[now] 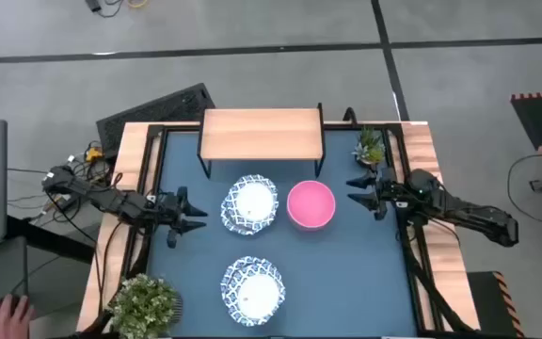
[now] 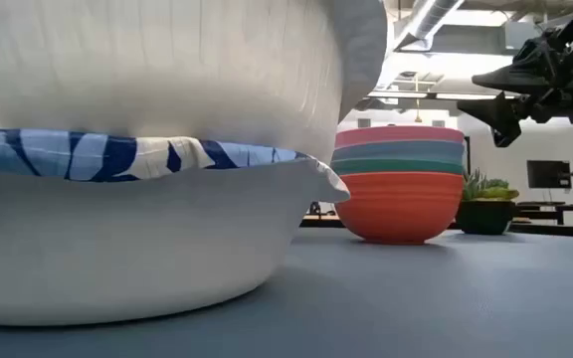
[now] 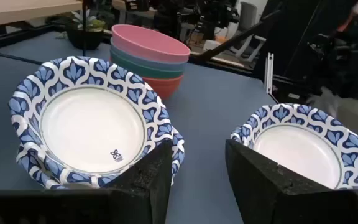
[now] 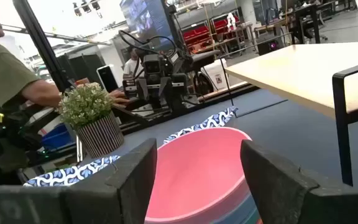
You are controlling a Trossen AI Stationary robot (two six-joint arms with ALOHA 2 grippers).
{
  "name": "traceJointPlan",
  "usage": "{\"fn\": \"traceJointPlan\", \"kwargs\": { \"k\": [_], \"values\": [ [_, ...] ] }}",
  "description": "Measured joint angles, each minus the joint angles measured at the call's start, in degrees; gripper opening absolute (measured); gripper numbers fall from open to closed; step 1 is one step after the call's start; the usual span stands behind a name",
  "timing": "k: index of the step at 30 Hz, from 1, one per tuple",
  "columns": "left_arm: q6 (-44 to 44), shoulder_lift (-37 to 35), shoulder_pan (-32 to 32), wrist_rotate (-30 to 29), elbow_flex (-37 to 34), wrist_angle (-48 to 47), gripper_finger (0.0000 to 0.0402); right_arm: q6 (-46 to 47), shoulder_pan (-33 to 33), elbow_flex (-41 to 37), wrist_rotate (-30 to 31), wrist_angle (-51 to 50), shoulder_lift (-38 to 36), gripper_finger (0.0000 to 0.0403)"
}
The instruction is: Place and stack bowls onto a shelf
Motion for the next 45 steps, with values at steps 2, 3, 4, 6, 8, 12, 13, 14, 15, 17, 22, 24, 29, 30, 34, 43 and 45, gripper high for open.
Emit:
{"fn": "traceJointPlan", "kwargs": {
  "k": [2, 3, 4, 6, 8, 12, 13, 14, 15, 17, 22, 24, 29, 30, 34, 43, 45],
  "values": [
    [-0.01, 0.0, 0.0, 0.01, 0.0, -0.01, 0.0135, -0.01, -0.01, 0.01, -0.02, 0.0, 0.01, 0.026],
    [0.0, 0.0, 0.0, 0.01, 0.0, -0.01, 0.0135, -0.01, -0.01, 0.0, 0.01, 0.0, 0.01, 0.026],
    [-0.01, 0.0, 0.0, 0.02, 0.0, -0.02, 0.0135, -0.01, -0.02, 0.0, -0.02, 0.01, 0.0, 0.026],
    [-0.01, 0.0, 0.0, 0.02, 0.0, -0.01, 0.0135, -0.01, -0.02, 0.0, -0.02, 0.01, 0.0, 0.026],
    [0.0, 0.0, -0.02, 0.02, 0.0, -0.02, 0.0135, 0.01, -0.01, 0.0, -0.01, -0.02, 0.0, 0.026],
    [-0.01, 0.0, -0.01, 0.02, 0.0, 0.0, 0.0135, -0.01, -0.02, 0.0, 0.01, -0.02, 0.0, 0.026],
    [0.0, 0.0, -0.01, 0.0, 0.0, -0.01, 0.0135, 0.01, -0.02, 0.0, -0.01, -0.01, 0.0, 0.026],
    [0.0, 0.0, -0.02, 0.02, 0.0, 0.0, 0.0135, 0.0, 0.0, 0.0, 0.0, 0.01, 0.0, 0.026],
    [0.0, 0.0, 0.0, 0.0, 0.0, 0.0, 0.0135, -0.01, -0.02, 0.01, -0.01, 0.0, 0.0, 0.026],
    [-0.01, 0.0, -0.02, 0.01, 0.0, -0.02, 0.0135, 0.01, -0.01, 0.01, -0.01, 0.0, 0.0, 0.026],
    [0.0, 0.0, -0.01, 0.02, 0.0, -0.02, 0.0135, 0.01, -0.02, 0.0, -0.01, -0.01, 0.0, 0.026],
    [0.0, 0.0, 0.0, 0.02, 0.0, -0.02, 0.0135, 0.0, -0.01, 0.01, 0.0, 0.0, 0.0, 0.026],
    [0.0, 0.0, 0.0, 0.02, 0.0, -0.01, 0.0135, -0.01, 0.0, 0.01, 0.0, -0.02, 0.01, 0.026],
    [-0.02, 0.0, 0.0, 0.02, 0.0, 0.0, 0.0135, 0.0, -0.01, 0.0, -0.01, -0.01, 0.01, 0.026],
    [0.0, 0.0, -0.01, 0.01, 0.0, -0.02, 0.0135, -0.01, -0.02, 0.0, 0.01, 0.01, 0.0, 0.026],
    [-8.3, 0.02, 0.0, -0.55, 0.0, 0.28, 0.0135, 0.0, 0.0, 0.0, -0.02, -0.01, 0.02, 0.026],
    [-10.65, 0.02, 0.02, -3.37, 0.0, 1.62, 0.0135, 0.01, -0.01, 0.0, -0.01, 0.0, 0.0, 0.026]
  ]
}}
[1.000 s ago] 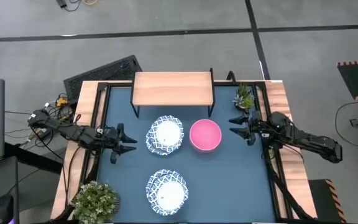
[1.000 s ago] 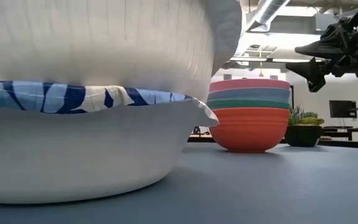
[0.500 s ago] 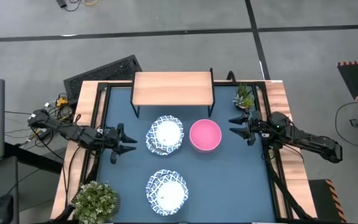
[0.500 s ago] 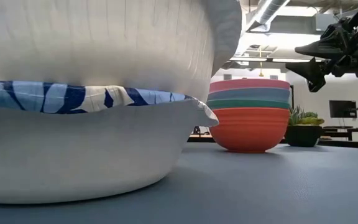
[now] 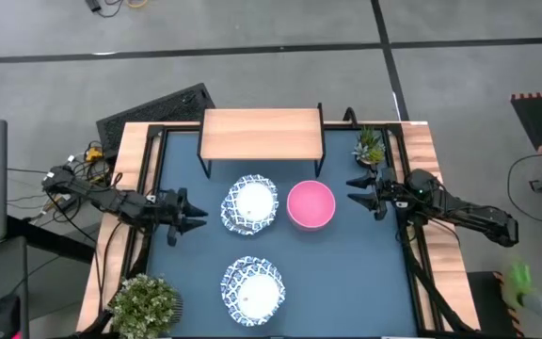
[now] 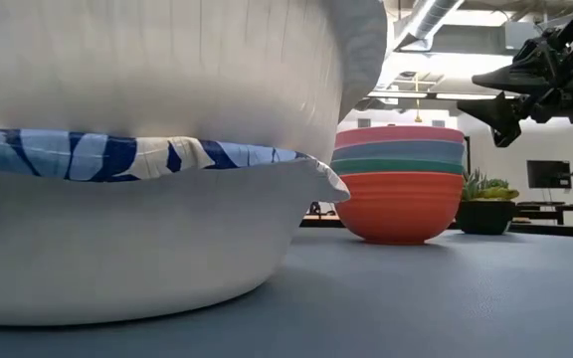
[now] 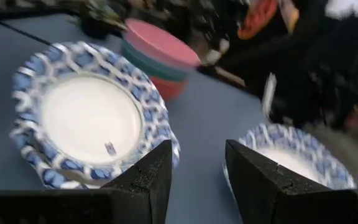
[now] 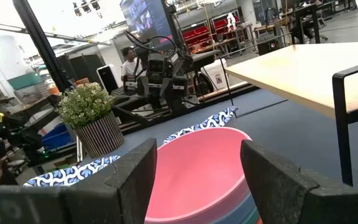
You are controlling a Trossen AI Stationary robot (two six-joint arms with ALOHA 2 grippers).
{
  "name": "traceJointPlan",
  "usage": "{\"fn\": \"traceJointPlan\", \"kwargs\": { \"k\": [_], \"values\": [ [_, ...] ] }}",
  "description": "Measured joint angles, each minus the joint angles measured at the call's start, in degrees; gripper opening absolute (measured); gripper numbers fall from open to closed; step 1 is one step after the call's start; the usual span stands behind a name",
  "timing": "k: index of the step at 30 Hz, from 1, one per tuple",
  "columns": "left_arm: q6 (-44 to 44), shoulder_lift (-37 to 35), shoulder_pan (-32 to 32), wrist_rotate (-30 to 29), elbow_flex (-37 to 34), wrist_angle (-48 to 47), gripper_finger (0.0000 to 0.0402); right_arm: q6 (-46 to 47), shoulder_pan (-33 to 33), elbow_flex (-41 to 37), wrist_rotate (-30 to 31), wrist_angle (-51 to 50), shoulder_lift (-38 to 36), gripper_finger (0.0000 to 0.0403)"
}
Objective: Place and stack bowls onto a shelf
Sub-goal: Put the white bowl on the shelf
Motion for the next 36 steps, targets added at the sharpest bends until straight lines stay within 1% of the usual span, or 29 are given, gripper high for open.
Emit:
{"fn": "traceJointPlan", "kwargs": {
  "k": [2, 4, 7, 9, 10, 13, 15, 17, 20, 23, 25, 27, 29, 31, 34, 36],
  "values": [
    [-3.17, -0.02, 0.0, -3.14, 0.0, 1.82, 0.0135, -0.02, -0.01, 0.0, 0.0, -0.01, 0.0, 0.026],
    [-6.77, -0.02, 0.03, -4.55, 0.0, 2.79, 0.0135, -0.02, -0.01, 0.0, 0.02, -0.01, 0.02, 0.026],
    [-8.54, -0.02, 0.06, -5.02, 0.0, 4.07, 0.0135, -0.01, 0.0, 0.01, 0.0, -0.01, 0.01, 0.026],
    [-8.73, 0.0, 0.26, -8.06, 0.0, 5.77, 0.0135, 0.12, 0.0, 0.01, 0.01, 0.06, 0.01, 0.026],
    [-10.21, 0.0, 0.35, -9.73, 0.0, 6.87, 0.0135, 1.01, 0.01, 0.01, 0.0, 0.31, 0.0, 0.026],
    [-16.92, -0.02, 0.38, -14.29, 0.0, 11.15, 0.0135, 10.07, 0.03, 0.02, -0.16, 2.05, 0.0, 0.026],
    [-20.31, 0.0, 0.38, -15.6, 0.0, 15.05, 0.0135, 16.45, 0.03, 0.02, -0.18, 2.68, 0.0, 0.026],
    [-22.36, -0.01, 0.38, -16.4, 0.0, 19.33, 0.0135, 20.92, 0.03, 0.02, -0.17, 2.55, 0.0, 0.026],
    [-20.67, 0.0, 0.38, -19.41, 0.0, 25.85, 0.0135, 24.26, 0.03, 0.02, 0.56, 1.95, 0.02, 0.026],
    [-18.9, -0.02, 0.4, -23.35, 0.0, 31.86, 0.0135, 29.8, 0.03, 0.02, 3.62, 2.78, 0.03, 0.026],
    [-17.77, 0.0, 0.42, -24.09, 0.01, 35.42, 0.0135, 32.5, -0.31, 0.41, 5.45, 3.85, 0.11, 0.026],
    [-17.07, -0.02, 0.42, -24.13, 0.96, 36.39, 0.0135, 33.57, -0.72, 2.01, 5.84, 3.02, 0.93, 0.026],
    [-15.69, -0.01, 0.42, -24.19, 2.41, 36.2, 0.0135, 33.6, -1.04, 5.02, 6.11, 2.86, 2.29, 0.026],
    [-12.85, 0.0, 0.41, -24.2, 4.38, 36.04, 0.0135, 33.49, -1.04, 9.05, 6.79, 0.43, 4.64, 0.026],
    [-7.77, 0.0, 0.42, -24.41, 7.49, 35.86, 0.0135, 31.24, -1.04, 15.62, 7.11, -7.55, 10.2, 0.026],
    [-5.48, 0.0, 0.42, -24.5, 9.67, 35.32, 0.0135, 29.25, -1.02, 20.97, 5.75, -12.54, 14.65, 0.026]
  ]
}}
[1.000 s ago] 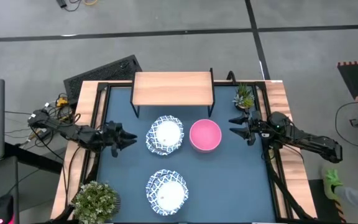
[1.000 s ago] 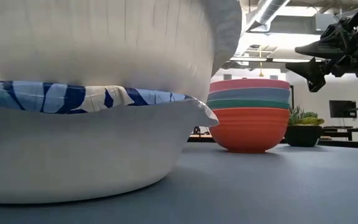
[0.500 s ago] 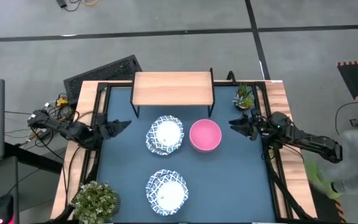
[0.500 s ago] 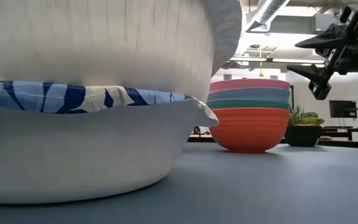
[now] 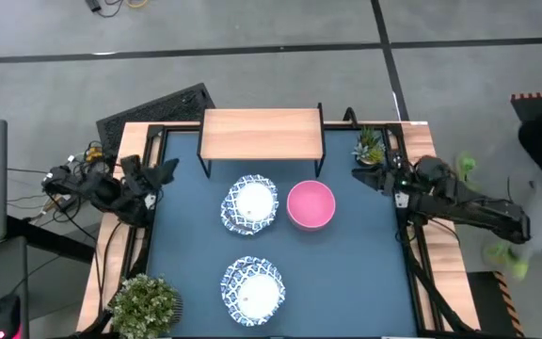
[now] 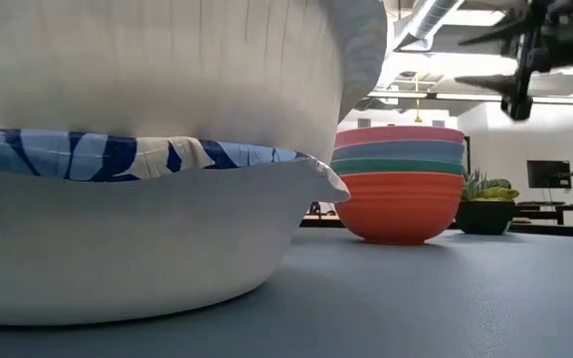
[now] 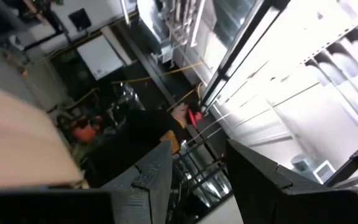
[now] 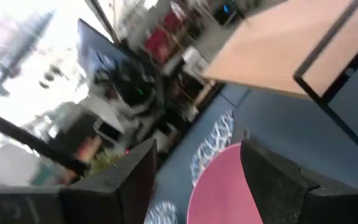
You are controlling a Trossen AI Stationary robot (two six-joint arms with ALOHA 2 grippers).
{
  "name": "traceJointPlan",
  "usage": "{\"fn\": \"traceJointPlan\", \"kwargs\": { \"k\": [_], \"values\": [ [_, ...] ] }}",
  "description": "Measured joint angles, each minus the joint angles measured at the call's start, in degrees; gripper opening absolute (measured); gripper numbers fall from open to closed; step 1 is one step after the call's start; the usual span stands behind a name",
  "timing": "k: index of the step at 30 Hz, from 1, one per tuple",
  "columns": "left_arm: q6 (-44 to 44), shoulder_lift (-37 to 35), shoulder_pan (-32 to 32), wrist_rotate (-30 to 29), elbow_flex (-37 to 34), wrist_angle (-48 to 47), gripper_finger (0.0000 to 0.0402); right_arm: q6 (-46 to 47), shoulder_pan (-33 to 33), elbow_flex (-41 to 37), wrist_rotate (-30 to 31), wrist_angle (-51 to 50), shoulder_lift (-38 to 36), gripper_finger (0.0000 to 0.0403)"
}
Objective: Place and stack bowls onto a shelf
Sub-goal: Put the white bowl on the shelf
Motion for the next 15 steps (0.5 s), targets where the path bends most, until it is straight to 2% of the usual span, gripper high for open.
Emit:
{"fn": "traceJointPlan", "kwargs": {
  "k": [4, 9, 15],
  "values": [
    [-0.96, 0.0, -0.01, 0.42, 5.2, -5.1, 0.0135, -5.4, 0.45, 10.45, -1.49, -13.16, 10.84, 0.026],
    [-3.67, 0.86, -0.02, -0.11, 12.25, -17.46, 0.0135, -10.75, 1.96, 20.82, 0.5, -24.58, 26.71, 0.026],
    [-4.02, 2.78, -0.02, -0.53, 18.01, -26.13, 0.0135, -12.02, 2.8, 26.44, 1.36, -25.01, 44.44, 0.026]
  ]
}}
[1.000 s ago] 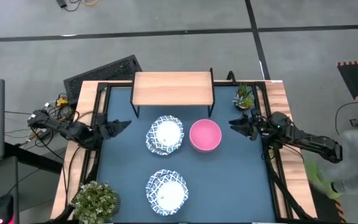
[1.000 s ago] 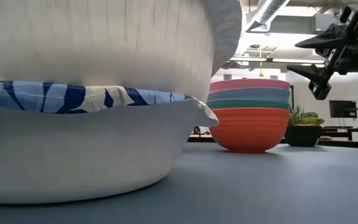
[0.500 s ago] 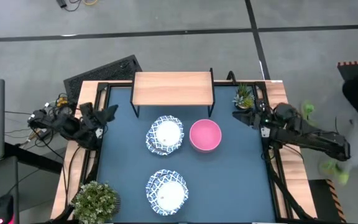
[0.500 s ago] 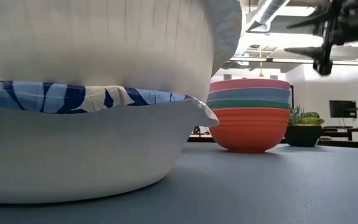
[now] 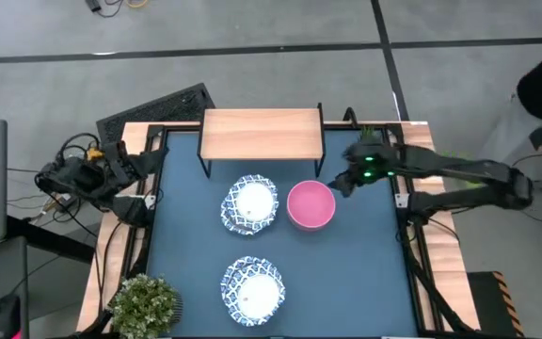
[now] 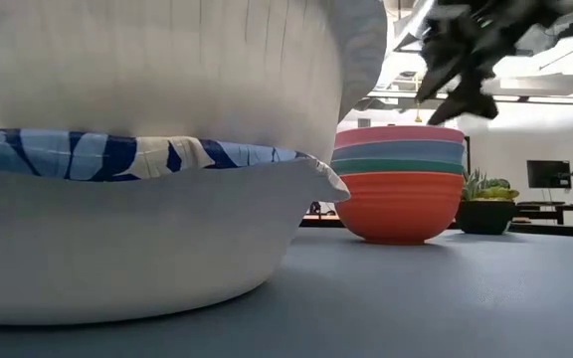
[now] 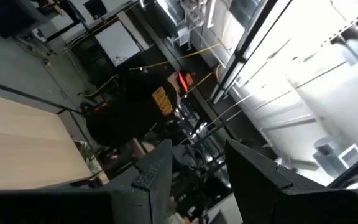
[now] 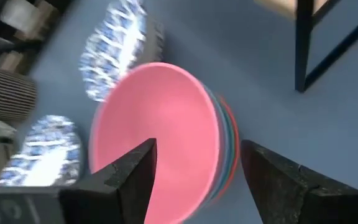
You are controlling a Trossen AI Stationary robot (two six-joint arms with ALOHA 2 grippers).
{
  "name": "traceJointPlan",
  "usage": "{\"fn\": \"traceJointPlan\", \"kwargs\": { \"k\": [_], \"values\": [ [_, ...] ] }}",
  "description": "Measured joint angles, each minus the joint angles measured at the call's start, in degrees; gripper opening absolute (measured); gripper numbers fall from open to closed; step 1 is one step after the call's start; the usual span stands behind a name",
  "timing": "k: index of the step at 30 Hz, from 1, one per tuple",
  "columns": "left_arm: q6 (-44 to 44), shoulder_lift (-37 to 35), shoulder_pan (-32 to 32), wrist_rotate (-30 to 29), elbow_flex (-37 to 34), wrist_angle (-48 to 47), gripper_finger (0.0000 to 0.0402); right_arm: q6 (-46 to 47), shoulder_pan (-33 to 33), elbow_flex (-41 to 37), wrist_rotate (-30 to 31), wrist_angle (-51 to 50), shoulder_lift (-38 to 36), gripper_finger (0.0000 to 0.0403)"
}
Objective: Place and stack bowls onto a shelf
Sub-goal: Put the white bowl on the shelf
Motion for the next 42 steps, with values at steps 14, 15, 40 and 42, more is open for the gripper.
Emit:
{"fn": "traceJointPlan", "kwargs": {
  "k": [14, 15, 40, 42],
  "values": [
    [4.24, 0.11, 0.0, 0.22, 1.34, -3.19, 0.0135, -13.72, 4.29, 35.93, 8.74, -6.26, 33.64, 0.026],
    [4.6, 0.11, 0.0, 0.07, 1.34, -3.36, 0.0135, -13.76, 4.63, 38.57, 9.44, -8.4, 35.84, 0.026],
    [3.21, 0.11, 0.0, -3.56, 1.34, -4.86, 0.0135, -3.82, 9.76, 52.61, 9.37, -17.92, 56.29, 0.026],
    [3.21, 0.09, 0.0, -3.54, 1.34, -5.21, 0.0135, -3.68, 9.65, 52.61, 9.39, -18.25, 56.72, 0.0257]
  ]
}}
